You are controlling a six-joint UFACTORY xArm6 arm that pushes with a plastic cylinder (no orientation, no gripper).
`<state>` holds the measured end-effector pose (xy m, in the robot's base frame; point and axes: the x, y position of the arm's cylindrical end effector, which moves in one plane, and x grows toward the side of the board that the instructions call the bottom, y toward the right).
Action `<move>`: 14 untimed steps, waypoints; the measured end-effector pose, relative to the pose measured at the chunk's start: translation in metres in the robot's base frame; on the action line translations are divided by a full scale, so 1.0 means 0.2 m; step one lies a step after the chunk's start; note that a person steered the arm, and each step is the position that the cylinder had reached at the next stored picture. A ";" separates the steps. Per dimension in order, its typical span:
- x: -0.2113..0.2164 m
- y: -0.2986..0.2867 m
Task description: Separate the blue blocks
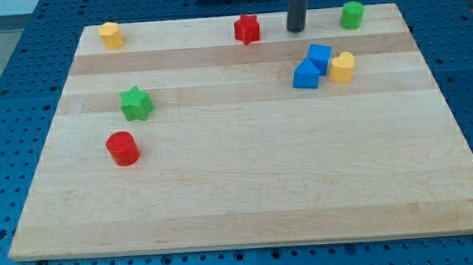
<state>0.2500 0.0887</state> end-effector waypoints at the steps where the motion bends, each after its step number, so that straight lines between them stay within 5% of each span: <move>1: 0.05 -0.04; 4: 0.14 -0.36; 11: 0.02 -0.37; 14: 0.19 -0.37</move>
<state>0.2870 0.0148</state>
